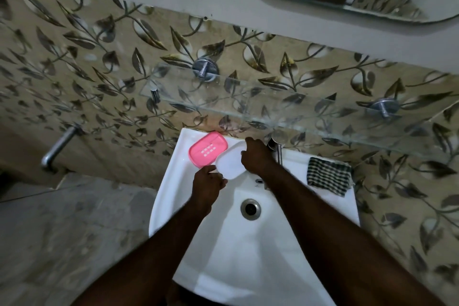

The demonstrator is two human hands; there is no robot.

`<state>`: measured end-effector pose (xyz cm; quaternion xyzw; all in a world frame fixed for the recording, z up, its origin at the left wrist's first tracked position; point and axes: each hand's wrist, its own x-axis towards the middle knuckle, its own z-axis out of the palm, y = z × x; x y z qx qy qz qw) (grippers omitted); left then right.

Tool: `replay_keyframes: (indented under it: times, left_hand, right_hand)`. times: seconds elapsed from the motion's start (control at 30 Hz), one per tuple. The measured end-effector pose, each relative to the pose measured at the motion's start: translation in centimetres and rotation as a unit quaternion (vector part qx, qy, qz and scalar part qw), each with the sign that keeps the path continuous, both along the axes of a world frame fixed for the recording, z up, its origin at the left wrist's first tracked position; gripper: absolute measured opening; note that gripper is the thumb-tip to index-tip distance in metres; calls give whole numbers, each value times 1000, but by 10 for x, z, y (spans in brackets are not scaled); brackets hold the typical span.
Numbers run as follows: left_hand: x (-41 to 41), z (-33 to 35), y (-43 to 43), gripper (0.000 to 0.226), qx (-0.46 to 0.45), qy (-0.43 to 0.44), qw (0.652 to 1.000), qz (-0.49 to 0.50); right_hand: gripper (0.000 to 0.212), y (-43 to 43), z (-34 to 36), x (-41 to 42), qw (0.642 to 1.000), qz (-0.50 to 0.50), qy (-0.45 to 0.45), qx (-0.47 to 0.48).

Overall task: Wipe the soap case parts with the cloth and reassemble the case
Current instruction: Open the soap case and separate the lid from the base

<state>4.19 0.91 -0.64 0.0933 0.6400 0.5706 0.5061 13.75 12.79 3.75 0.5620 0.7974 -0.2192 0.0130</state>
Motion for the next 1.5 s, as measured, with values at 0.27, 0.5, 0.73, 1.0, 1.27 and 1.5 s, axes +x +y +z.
replay_keyframes:
  times: [0.27, 0.5, 0.73, 1.0, 1.27, 1.5]
  left_hand:
    - [-12, 20, -17, 23, 39, 116, 992, -13]
    - [-13, 27, -26, 18, 69, 165, 984, -15]
    - [-11, 33, -32, 22, 48, 116, 992, -34]
    - [-3, 45, -31, 60, -7, 73, 993, -94]
    - [3, 53, -27, 20, -32, 79, 994, -75]
    - [0, 61, -19, 20, -30, 113, 993, -30]
  right_hand:
    - [46, -42, 16, 25, 977, -92, 191, -16]
    - [19, -69, 21, 48, 904, -182, 379, -77]
    - [12, -90, 25, 69, 869, -191, 448, -88]
    - [15, -101, 31, 71, 867, -173, 466, -44]
    - [17, -108, 31, 74, 869, -177, 461, -44]
    - [12, -108, 32, 78, 861, -200, 461, -76]
